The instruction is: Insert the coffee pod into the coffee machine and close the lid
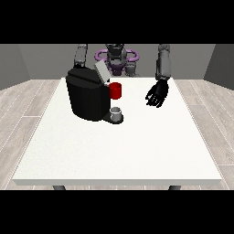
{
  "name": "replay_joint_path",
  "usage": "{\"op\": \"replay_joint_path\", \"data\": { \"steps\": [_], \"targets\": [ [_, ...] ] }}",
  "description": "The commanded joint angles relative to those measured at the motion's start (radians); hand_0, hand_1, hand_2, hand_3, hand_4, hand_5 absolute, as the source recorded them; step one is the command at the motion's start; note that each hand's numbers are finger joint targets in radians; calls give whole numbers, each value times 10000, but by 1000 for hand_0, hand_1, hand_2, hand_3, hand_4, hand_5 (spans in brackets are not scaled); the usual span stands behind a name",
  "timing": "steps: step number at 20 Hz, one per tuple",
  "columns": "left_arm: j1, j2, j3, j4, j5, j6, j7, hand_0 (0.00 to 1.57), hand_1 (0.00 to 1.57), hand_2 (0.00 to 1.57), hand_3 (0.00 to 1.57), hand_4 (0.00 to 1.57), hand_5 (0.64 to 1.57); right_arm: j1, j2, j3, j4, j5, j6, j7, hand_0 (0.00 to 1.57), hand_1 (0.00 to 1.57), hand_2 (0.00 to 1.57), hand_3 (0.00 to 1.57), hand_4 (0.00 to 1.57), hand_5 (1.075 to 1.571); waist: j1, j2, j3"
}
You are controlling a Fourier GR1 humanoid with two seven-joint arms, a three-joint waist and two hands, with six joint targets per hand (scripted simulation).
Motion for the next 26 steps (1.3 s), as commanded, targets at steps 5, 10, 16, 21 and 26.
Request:
{"op": "replay_joint_path", "data": {
  "steps": [5, 10, 16, 21, 26],
  "targets": [
    [-368, 240, -290, 1206, -1058, -293, -228, 789, 789, 960, 845, 392, 1571, 54, 111, -65, 493, -215, 92, -657, 0, 0, 0, 0, 0, 1571, 12, -89, -3],
    [-608, -164, -282, 1595, -1332, -498, -322, 909, 909, 1050, 956, 411, 1571, -80, -310, -622, 914, -695, 658, -377, 0, 0, 0, 0, 0, 1571, 40, -457, -3],
    [-1062, -164, 426, 1374, -748, -319, -1200, 1369, 1369, 1368, 1298, 482, 1571, 138, -238, -701, 1595, -93, -155, -1099, 0, 0, 0, 0, 0, 1571, 309, -355, -4],
    [-1124, -765, 605, 1694, -473, -1104, -831, 1447, 1447, 1431, 1354, 530, 1571, 440, 28, -172, 1222, 239, -272, 122, 0, 0, 0, 0, 0, 1571, 47, -1443, -6],
    [-2214, -886, 288, 824, -455, -2933, -285, 1371, 1371, 1379, 1325, 504, 1571, -307, -197, -880, 2645, 132, -477, -77, 0, 0, 0, 0, 0, 1571, 657, -1829, 2]
  ]
}}
